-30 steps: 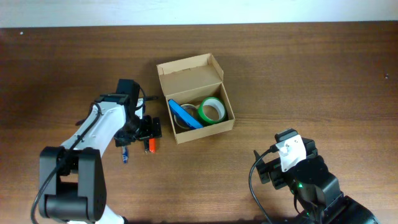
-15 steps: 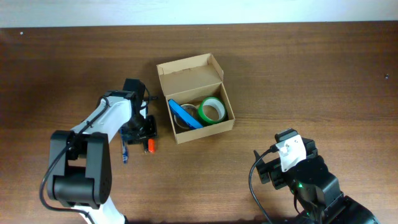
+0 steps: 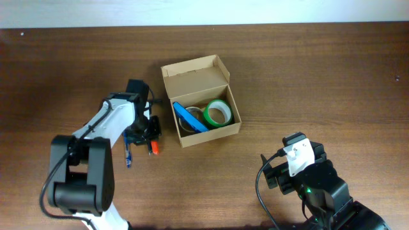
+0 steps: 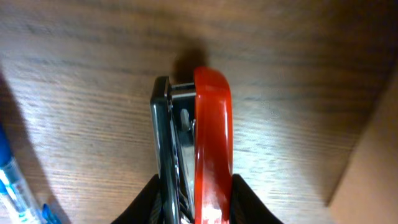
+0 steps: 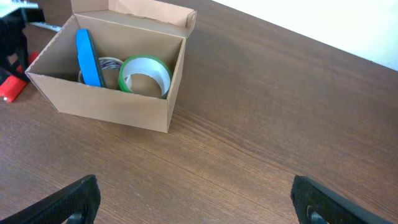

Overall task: Pack container
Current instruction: 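Lift the red stapler into the box and release it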

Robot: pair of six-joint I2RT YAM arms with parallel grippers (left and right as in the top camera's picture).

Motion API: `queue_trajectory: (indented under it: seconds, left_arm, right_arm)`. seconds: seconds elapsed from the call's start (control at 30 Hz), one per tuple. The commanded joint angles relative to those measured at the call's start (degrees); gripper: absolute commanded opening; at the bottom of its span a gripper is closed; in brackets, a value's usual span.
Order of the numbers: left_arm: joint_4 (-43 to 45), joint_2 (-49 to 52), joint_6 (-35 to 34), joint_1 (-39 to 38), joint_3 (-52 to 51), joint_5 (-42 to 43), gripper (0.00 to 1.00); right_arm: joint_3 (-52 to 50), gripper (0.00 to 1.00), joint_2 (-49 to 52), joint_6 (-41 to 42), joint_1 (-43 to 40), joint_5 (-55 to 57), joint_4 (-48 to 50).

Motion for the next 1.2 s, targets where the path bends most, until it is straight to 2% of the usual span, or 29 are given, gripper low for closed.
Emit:
queue_trajectory:
  seconds: [0.0, 0.2, 0.3, 0.47, 0.57, 0.6, 0.8, 1.03, 1.17]
  left_arm:
    - [0.5, -7.8, -0.8, -0.2, 0.8, -0.9, 0.18]
    - [0.5, -19.6, -0.8, -0.9, 0.9, -1.0, 0.13]
    - [0.5, -22.3, -0.2, -2.6, 2.1, -1.0, 0.1]
    - [0.4, -21.8, 7.9, -9.0, 7.0, -1.1, 0.11]
    - [0.4, -20.0, 13.3, -12.9, 10.8, -1.7, 0.14]
    - [-0.3, -18.4, 17.0, -14.4, 13.1, -2.0, 0.15]
    - [-6.8, -9.9, 29.7, -15.5, 22.8, -2.5, 0.15]
    - [-13.2, 0.0, 40.3, -15.7, 34.0, -8.3, 0.16]
    - [-13.5, 2.4, 45.4, -16.5, 35.6, -11.1, 0.17]
  right_arm:
    - [-0.2, 0.99, -0.3, 0.8, -0.1, -0.1, 0.2]
    - [-0.2, 0.99, -0.3, 0.8, -0.2, -0.1, 0.2]
    - [-0.2, 0.99, -0.3, 0.8, -0.2, -0.1, 0.2]
    - [-0.2, 0.99, -0.3, 0.8, -0.2, -0.1, 0.2]
    - [-0.2, 0.99, -0.3, 0.8, -0.2, -0.1, 0.2]
    - [-0.2, 0.99, -0.3, 0.8, -0.2, -0.1, 0.2]
    - [-0.2, 1.0, -0.3, 0.8, -0.2, -0.1, 0.2]
    - [-0.2, 0.99, -0.3, 0.8, -0.2, -0.1, 0.2]
    - [-0.2, 0.99, -0.3, 0.8, -0.2, -0.1, 0.2]
